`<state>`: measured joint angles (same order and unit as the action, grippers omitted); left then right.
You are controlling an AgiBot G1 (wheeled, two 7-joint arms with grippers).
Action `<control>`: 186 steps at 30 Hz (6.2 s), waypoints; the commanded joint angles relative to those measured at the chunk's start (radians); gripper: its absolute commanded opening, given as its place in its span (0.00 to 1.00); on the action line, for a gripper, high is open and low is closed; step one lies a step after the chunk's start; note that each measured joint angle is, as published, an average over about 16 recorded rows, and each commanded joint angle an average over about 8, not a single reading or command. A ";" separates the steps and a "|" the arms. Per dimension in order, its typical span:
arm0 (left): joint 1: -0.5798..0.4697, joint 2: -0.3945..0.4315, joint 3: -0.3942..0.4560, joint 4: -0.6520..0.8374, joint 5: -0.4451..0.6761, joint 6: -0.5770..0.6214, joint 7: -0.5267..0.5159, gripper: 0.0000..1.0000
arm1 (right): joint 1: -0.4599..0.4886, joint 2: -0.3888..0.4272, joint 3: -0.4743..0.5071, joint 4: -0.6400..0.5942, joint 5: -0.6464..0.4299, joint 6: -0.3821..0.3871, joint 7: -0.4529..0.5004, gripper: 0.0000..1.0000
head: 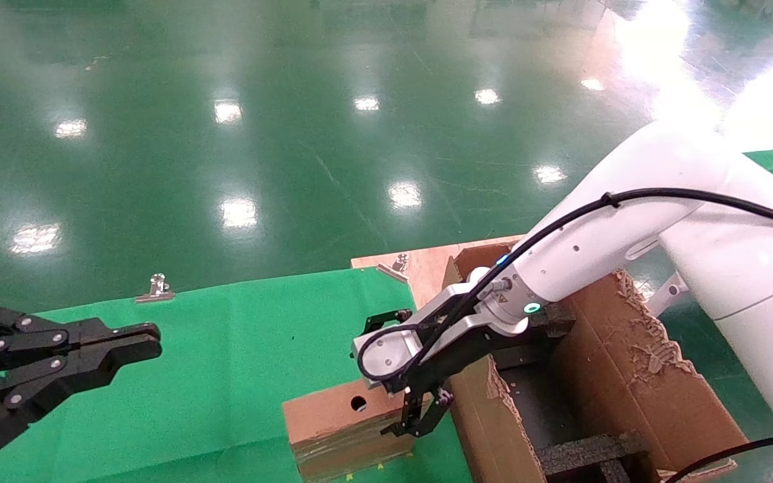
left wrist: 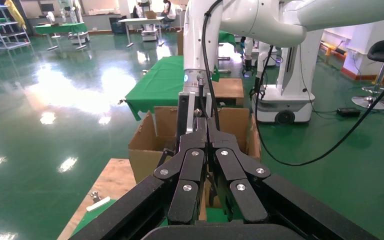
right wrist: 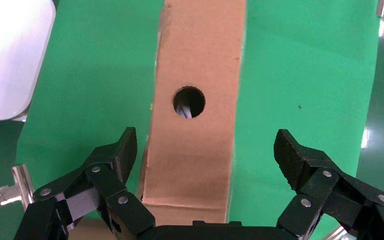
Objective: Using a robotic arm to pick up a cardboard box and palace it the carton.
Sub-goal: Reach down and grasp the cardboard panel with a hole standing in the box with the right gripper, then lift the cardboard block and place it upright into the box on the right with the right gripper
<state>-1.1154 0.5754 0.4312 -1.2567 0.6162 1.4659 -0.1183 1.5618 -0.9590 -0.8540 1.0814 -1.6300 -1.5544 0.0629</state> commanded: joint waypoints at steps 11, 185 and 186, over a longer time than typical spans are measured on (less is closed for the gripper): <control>0.000 0.000 0.000 0.000 0.000 0.000 0.000 1.00 | 0.021 -0.016 -0.031 0.009 -0.030 -0.003 -0.001 0.00; 0.000 -0.001 0.001 0.001 -0.001 -0.002 0.001 1.00 | 0.569 0.712 -1.003 -0.254 0.545 0.512 0.676 0.00; 0.000 -0.001 0.001 0.001 -0.001 -0.002 0.001 1.00 | 0.560 0.714 -1.008 -0.240 0.543 0.530 0.689 0.00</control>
<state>-1.1151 0.5748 0.4320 -1.2554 0.6151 1.4643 -0.1175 2.1198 -0.2470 -1.8616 0.8383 -1.0856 -1.0203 0.7492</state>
